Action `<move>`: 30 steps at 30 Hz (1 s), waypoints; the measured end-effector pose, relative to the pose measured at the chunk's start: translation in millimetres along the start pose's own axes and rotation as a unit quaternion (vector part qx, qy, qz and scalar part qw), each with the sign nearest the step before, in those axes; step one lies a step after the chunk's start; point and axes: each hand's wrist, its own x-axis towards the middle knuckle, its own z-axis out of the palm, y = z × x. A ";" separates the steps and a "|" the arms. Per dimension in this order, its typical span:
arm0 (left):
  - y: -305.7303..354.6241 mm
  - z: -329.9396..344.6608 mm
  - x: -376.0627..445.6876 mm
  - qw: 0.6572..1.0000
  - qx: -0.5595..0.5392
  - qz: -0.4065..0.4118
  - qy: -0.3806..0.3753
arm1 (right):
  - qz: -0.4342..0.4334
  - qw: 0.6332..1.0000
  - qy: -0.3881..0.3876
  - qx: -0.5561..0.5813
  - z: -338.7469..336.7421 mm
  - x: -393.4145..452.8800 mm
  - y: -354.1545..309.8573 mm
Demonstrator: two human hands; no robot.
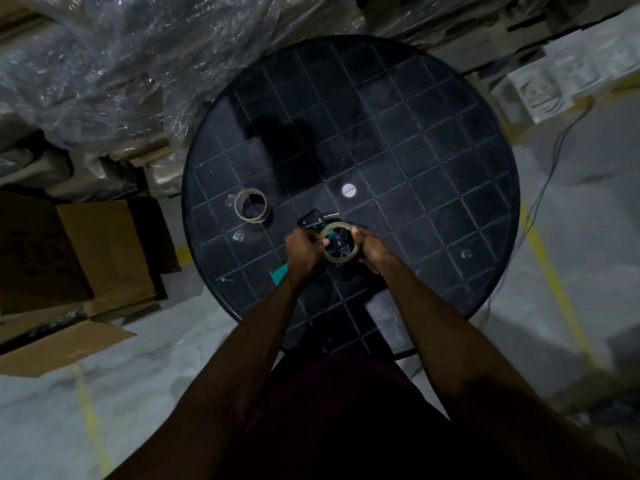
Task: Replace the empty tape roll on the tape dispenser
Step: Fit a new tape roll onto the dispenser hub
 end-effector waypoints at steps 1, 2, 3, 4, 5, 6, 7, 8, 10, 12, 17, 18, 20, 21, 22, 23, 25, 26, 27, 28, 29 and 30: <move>0.1 0.7 1.3 1.000 0.003 -0.003 -0.004 | 0.000 1.000 -0.001 0.005 0.1 0.6 -0.6; -0.3 1.2 2.8 1.000 0.005 -0.002 -0.006 | 0.002 1.000 -0.005 0.017 0.4 -0.3 -1.8; -0.2 1.3 3.5 1.000 0.006 -0.004 -0.011 | 0.006 1.000 -0.007 0.030 0.4 -0.6 -2.6; 0.3 0.9 3.4 1.000 0.008 -0.004 -0.013 | 0.010 0.999 -0.009 0.039 0.8 -0.9 -3.3; 0.6 0.8 3.5 1.000 0.010 -0.003 -0.014 | 0.014 0.999 -0.010 0.042 0.8 0.5 -2.5; 0.0 0.9 3.7 1.000 0.011 -0.002 -0.016 | 0.016 0.999 -0.009 0.041 1.1 1.5 -1.5; -0.7 0.6 4.4 1.000 0.012 -0.004 -0.020 | 0.018 0.999 -0.005 0.040 1.0 5.1 1.3; -0.9 0.1 4.8 1.000 0.013 -0.009 -0.026 | 0.019 0.999 0.001 0.038 1.0 8.8 4.0; -1.1 -0.1 6.8 0.999 0.020 -0.019 -0.031 | 0.019 0.999 0.010 0.027 0.8 16.1 7.8; -0.3 -0.1 9.0 0.999 0.030 -0.023 -0.031 | 0.017 1.000 0.010 0.011 0.8 17.4 6.9; 0.9 1.6 14.1 0.996 0.067 -0.044 -0.028 | -0.004 1.000 -0.004 0.004 2.6 10.9 1.1; 1.7 0.4 15.4 0.996 0.068 -0.053 -0.028 | -0.003 1.000 -0.007 0.000 2.7 11.1 0.8; 1.1 0.0 18.4 0.995 0.075 -0.064 -0.031 | 0.002 1.000 -0.012 -0.006 1.4 12.6 1.5; 1.0 1.1 18.8 0.994 0.078 -0.065 -0.031 | 0.001 1.000 -0.014 -0.007 0.9 13.1 1.8; 1.3 2.1 17.8 0.994 0.084 -0.063 -0.029 | -0.001 1.000 -0.018 -0.009 0.2 14.3 2.5; 1.1 3.8 17.2 0.994 0.085 -0.060 -0.025 | -0.004 1.000 -0.020 -0.011 0.1 14.3 2.3; 1.0 6.3 16.1 0.994 0.089 -0.055 -0.024 | -0.007 1.000 -0.023 -0.016 0.4 14.7 2.8; 0.5 7.5 16.3 0.994 0.091 -0.057 -0.026 | -0.008 1.000 -0.024 -0.018 0.7 15.8 3.7; 1.0 7.5 16.4 0.994 0.093 -0.058 -0.026 | -0.009 0.999 -0.024 -0.020 1.4 15.9 3.2; 1.4 7.9 16.8 0.993 0.097 -0.061 -0.026 | -0.008 1.000 -0.022 -0.022 1.9 17.1 3.4; 0.4 9.0 17.5 0.993 0.102 -0.061 -0.025 | -0.007 1.000 -0.017 -0.022 2.7 17.5 3.0; 1.1 9.0 16.9 0.993 0.102 -0.059 -0.024 | -0.006 1.000 -0.012 -0.023 3.5 17.9 2.5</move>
